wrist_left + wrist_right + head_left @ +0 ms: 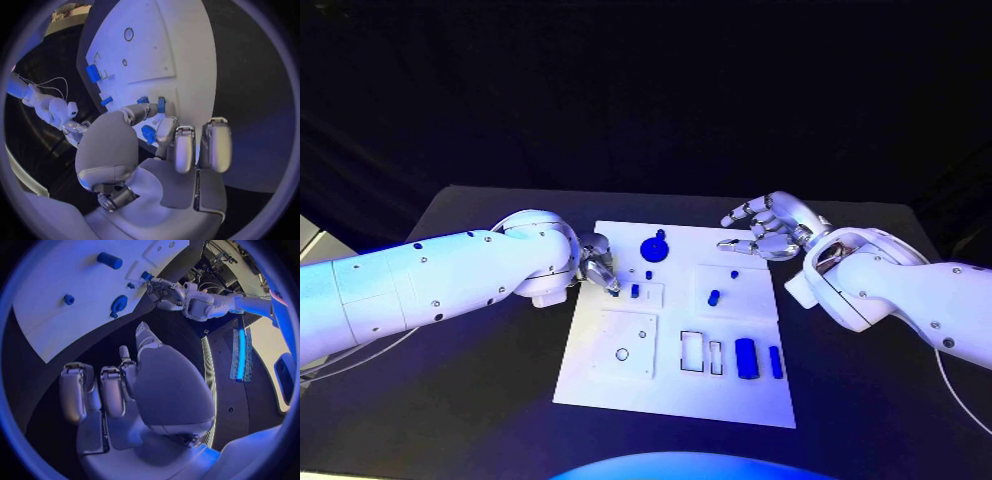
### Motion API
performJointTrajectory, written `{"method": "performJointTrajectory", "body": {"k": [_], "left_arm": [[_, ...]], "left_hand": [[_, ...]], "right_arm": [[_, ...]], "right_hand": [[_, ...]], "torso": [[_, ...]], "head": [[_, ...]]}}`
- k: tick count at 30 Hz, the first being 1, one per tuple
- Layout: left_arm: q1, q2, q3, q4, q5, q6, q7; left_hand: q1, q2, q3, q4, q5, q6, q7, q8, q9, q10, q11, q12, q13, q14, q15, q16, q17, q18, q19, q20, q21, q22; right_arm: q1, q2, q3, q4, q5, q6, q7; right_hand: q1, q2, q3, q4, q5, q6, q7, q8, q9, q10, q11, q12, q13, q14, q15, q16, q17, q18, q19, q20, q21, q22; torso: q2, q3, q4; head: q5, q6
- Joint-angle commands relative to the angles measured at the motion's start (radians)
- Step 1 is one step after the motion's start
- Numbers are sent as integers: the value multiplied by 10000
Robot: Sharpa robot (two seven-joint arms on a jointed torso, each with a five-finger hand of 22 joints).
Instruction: Assemble the parts on the task board
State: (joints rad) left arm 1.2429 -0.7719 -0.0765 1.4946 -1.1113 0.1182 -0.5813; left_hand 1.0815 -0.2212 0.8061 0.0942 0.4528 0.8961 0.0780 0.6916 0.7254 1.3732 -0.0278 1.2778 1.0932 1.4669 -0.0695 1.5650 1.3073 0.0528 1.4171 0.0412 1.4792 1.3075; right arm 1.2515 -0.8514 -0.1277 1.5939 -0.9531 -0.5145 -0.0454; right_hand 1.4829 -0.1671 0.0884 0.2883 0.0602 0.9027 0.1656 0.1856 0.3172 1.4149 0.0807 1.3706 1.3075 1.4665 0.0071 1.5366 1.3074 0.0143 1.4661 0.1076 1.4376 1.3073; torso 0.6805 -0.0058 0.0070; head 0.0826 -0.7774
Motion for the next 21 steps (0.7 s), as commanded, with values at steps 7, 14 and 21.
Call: {"method": "performJointTrajectory", "body": {"k": [7,14,21], "left_arm": [[-12,21,-8,36,-112,419,-85],[-13,53,-8,17,-75,444,-99],[-12,130,-8,-68,80,515,-133]], "left_hand": [[47,127,1128,-1137,65,403,-329,41,1069,37,-6,26,-14,1034,-78,48,2616,-69,105,-3,74,890],[43,129,1142,-1142,66,405,-332,46,1074,43,-10,30,-5,1033,-81,48,2615,-69,104,-5,74,890],[-30,141,1151,-1107,35,412,-336,65,1093,66,-11,42,22,1032,-85,45,2610,-63,82,-10,61,864]], "right_arm": [[-22,13,0,-20,-109,132,119],[-26,13,0,-25,-109,142,113],[-27,4,0,-17,-109,140,109]], "right_hand": [[-49,29,-38,-15,5,-41,-39,48,7,-52,-23,-54,1185,811,-30,-45,1812,185,401,3,-51,1846],[-49,29,-38,-15,5,-41,-39,48,7,-52,-23,-54,1185,811,-30,-45,1812,185,401,3,-51,1846],[-49,29,-38,-15,5,-41,-39,48,7,-52,-23,-54,1185,811,-30,-45,1812,185,401,3,-51,1846]], "torso": [[4,8,-6],[8,17,-2],[9,22,-18]], "head": [[-1,-18],[-6,-31],[-6,-27]]}}
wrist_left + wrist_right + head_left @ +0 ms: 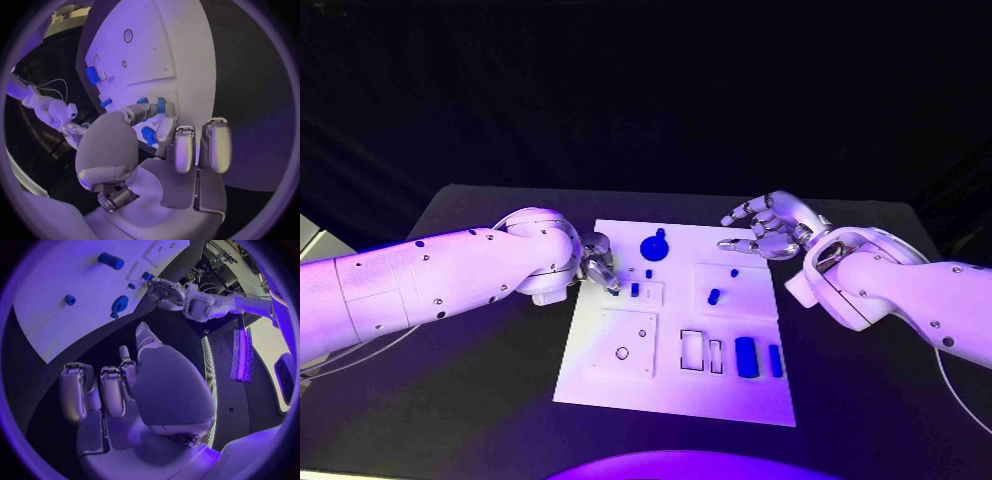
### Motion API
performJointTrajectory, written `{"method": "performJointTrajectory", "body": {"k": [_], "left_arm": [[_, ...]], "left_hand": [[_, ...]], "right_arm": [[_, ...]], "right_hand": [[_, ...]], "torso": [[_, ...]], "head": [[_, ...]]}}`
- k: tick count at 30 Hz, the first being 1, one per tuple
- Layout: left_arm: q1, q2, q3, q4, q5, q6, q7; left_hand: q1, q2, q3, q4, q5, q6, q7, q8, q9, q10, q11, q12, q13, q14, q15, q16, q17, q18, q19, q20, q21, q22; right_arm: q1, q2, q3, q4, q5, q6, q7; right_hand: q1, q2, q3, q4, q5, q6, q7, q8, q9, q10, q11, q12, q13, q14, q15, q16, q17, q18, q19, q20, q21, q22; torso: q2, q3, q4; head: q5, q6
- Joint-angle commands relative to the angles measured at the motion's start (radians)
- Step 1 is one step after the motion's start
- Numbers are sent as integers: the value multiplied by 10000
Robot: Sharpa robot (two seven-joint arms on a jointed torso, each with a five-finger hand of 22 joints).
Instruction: Assemble the parts on the task board
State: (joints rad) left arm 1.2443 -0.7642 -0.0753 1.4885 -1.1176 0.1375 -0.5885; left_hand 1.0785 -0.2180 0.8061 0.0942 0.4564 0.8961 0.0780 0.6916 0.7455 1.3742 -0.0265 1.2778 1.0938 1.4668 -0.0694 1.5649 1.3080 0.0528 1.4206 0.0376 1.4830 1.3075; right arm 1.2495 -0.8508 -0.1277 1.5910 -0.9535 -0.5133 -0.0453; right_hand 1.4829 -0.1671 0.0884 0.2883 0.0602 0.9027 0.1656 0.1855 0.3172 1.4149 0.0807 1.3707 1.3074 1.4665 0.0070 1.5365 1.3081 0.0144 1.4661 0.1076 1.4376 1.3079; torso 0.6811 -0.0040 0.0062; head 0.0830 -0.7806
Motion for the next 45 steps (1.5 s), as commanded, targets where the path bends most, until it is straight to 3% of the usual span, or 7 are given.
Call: {"method": "performJointTrajectory", "body": {"k": [1,17,31,45], "left_arm": [[-26,63,-20,-19,164,331,-65],[-25,201,-21,-191,367,434,-110],[-25,190,-21,-205,355,573,-131],[-25,164,-21,-193,293,658,-182]], "left_hand": [[-28,113,1147,-1093,-14,417,-339,73,900,62,-26,43,19,1032,-88,45,2601,-64,48,24,23,868],[-698,60,456,-587,-164,427,-496,186,1065,167,-129,47,72,1040,-163,59,2628,-74,67,-15,4,895],[-849,-58,161,-417,-183,465,-545,172,1067,171,-163,51,97,1040,-189,59,2628,-77,76,-29,-3,902],[-1154,-177,-741,246,-209,622,-585,68,1001,158,-194,44,132,1038,-219,56,2623,-77,81,-53,-31,894]], "right_arm": [[-8,-3,0,12,-104,127,107],[-8,-13,0,10,-104,113,113],[-9,-7,0,-5,-104,100,121],[-13,-8,0,-16,-104,67,138]], "right_hand": [[-50,29,-38,-15,5,-41,-39,48,7,-52,-23,-54,1186,811,-30,-45,1805,184,401,3,-51,1839],[-50,29,-38,-15,5,-41,-39,48,7,-52,-23,-54,1186,811,-30,-45,1805,184,401,3,-51,1839],[-50,29,-38,-15,5,-41,-39,48,7,-52,-23,-54,1186,811,-30,-45,1805,184,401,3,-51,1839],[-64,34,-48,-13,4,-54,-41,68,4,-70,-26,-77,1160,806,-34,-60,1782,189,395,-2,-81,1824]], "torso": [[2,6,-9],[-3,4,-5],[-4,-11,4],[-5,-7,3]], "head": [[-7,3],[-43,-10],[-41,-9],[-30,-27]]}}
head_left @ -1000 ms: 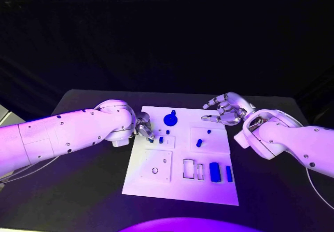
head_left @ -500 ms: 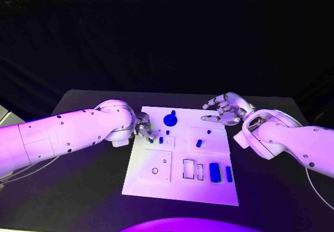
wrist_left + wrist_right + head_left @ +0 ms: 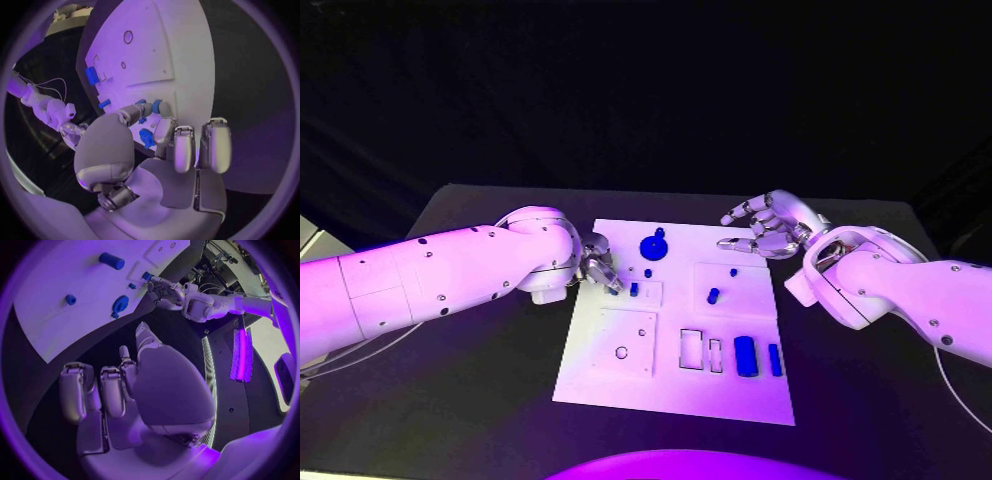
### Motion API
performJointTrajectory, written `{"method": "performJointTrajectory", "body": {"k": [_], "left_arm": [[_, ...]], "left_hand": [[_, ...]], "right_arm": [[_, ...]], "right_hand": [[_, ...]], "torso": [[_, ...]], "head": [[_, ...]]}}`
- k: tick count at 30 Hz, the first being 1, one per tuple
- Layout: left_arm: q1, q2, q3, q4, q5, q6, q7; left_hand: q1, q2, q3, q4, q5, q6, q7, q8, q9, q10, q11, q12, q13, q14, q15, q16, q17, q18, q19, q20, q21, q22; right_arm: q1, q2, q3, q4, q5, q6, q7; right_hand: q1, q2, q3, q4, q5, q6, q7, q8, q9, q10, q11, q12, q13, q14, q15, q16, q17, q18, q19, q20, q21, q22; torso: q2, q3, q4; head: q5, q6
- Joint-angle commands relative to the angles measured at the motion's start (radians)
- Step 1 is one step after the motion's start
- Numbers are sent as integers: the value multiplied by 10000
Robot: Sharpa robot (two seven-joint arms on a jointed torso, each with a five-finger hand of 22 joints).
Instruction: Assemble the parts on the task board
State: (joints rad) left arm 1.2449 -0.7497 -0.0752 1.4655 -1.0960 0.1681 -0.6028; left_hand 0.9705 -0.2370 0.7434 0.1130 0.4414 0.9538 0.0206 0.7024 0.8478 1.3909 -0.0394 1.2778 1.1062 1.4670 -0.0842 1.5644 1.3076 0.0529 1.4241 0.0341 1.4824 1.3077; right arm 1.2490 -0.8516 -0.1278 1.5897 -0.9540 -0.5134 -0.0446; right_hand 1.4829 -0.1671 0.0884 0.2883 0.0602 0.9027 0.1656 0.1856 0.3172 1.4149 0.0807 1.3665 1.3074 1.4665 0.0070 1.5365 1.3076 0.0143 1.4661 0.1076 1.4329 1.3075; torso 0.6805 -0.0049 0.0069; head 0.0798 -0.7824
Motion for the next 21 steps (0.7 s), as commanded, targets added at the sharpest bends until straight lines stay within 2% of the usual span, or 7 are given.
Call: {"method": "performJointTrajectory", "body": {"k": [1,10,21], "left_arm": [[-32,17,-22,37,76,354,-42],[-32,6,-22,41,71,338,-52],[-32,2,-22,-74,72,208,-54]], "left_hand": [[-85,9,-181,104,-60,50,-9,-50,-27,-12,-64,41,6,1036,-70,59,2624,-75,38,-19,-32,881],[-115,-9,-579,347,-73,99,-10,-86,-46,-4,-62,53,40,1038,-69,64,2632,-78,49,-19,-34,891],[-119,-17,-1595,930,-111,173,8,-156,-66,-13,-45,37,56,1037,-57,63,2630,-76,47,-11,-55,885]], "right_arm": [[-8,1,1,-5,-99,65,133],[-11,0,1,-19,-99,40,144],[-13,-8,2,-17,-99,22,143]], "right_hand": [[-64,34,-48,-13,4,-54,-41,68,4,-70,-26,-36,1161,806,-34,-60,1787,190,395,-2,-33,1828],[-64,34,-48,-13,4,-54,-41,68,4,-70,-26,-36,1161,806,-34,-60,1787,190,395,-2,-33,1828],[-86,31,-60,-6,3,-63,-40,73,2,-79,-25,-47,1150,799,-34,-74,1762,195,386,-3,-59,1815]], "torso": [[0,3,-3],[5,1,-6],[5,5,-4]], "head": [[4,-15],[17,-11],[15,-3]]}}
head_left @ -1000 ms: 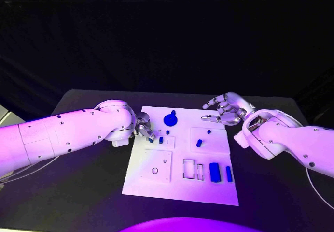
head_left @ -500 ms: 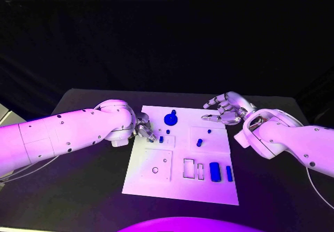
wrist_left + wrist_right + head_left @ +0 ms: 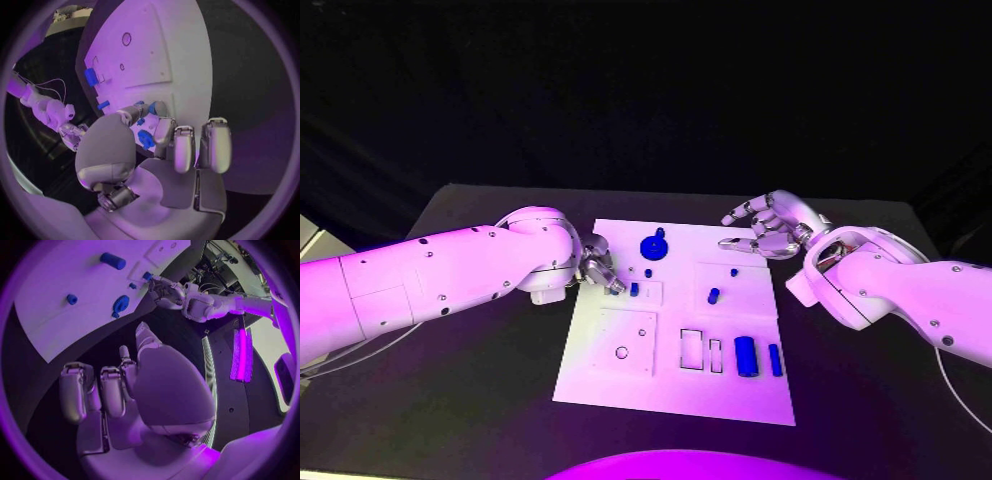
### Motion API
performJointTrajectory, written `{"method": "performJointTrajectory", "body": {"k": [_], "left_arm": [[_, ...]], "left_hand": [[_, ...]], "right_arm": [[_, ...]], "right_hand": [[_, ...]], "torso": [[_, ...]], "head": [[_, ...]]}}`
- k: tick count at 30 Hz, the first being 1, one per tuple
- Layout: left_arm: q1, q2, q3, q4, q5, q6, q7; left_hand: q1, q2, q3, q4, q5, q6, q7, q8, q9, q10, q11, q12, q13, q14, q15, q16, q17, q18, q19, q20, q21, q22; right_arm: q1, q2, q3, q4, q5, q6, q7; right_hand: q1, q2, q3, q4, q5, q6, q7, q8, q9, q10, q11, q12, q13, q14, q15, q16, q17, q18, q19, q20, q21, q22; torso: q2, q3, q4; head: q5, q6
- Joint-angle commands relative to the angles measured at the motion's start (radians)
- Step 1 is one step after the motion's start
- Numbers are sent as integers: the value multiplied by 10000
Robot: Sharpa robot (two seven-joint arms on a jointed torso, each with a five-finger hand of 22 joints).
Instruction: Assemble the parts on the task board
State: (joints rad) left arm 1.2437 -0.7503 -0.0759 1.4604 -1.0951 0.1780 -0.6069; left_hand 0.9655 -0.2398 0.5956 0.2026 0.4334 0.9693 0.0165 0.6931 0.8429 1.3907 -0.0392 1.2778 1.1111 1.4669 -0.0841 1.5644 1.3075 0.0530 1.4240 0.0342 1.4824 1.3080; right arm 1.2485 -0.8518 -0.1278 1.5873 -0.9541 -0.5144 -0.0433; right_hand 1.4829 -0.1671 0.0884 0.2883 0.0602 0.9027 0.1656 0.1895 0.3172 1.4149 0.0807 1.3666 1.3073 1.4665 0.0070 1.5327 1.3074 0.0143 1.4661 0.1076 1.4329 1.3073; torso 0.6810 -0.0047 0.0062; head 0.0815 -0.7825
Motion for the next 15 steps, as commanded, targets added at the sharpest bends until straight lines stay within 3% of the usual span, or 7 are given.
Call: {"method": "performJointTrajectory", "body": {"k": [1,12,15], "left_arm": [[-20,5,-14,-36,63,102,-14],[-19,-92,37,-57,58,-91,2],[-18,-116,55,-43,104,-169,26]], "left_hand": [[-61,4,-182,66,-32,16,51,-69,-18,-13,-45,35,6,1038,-58,61,2629,-76,47,-12,-56,881],[77,-100,-943,452,-44,-13,76,-114,-10,-71,-24,-28,-61,1023,-46,35,2580,-60,-2,-12,-102,821],[206,-192,-1467,764,-215,-35,90,-135,-1,-102,-10,-53,-87,1018,-32,26,2563,-52,-28,-3,-129,790]], "right_arm": [[-7,-7,2,7,-98,32,128],[-11,-18,2,3,-98,28,127],[-15,-18,2,0,-98,28,130]], "right_hand": [[-86,31,-60,-6,3,-63,-40,33,2,-79,-25,-48,1150,799,-34,-35,1764,195,386,-4,-59,1816],[-113,27,-72,4,1,-72,-39,33,0,-103,-24,-78,1127,783,-34,-63,1707,211,356,-4,-129,1777],[-117,27,-74,5,1,-73,-38,33,0,-120,-24,-100,1111,778,-34,-73,1687,213,351,-4,-140,1771]], "torso": [[-2,3,2],[-1,-2,0],[-11,-3,10]], "head": [[-5,3],[-9,19],[-48,18]]}}
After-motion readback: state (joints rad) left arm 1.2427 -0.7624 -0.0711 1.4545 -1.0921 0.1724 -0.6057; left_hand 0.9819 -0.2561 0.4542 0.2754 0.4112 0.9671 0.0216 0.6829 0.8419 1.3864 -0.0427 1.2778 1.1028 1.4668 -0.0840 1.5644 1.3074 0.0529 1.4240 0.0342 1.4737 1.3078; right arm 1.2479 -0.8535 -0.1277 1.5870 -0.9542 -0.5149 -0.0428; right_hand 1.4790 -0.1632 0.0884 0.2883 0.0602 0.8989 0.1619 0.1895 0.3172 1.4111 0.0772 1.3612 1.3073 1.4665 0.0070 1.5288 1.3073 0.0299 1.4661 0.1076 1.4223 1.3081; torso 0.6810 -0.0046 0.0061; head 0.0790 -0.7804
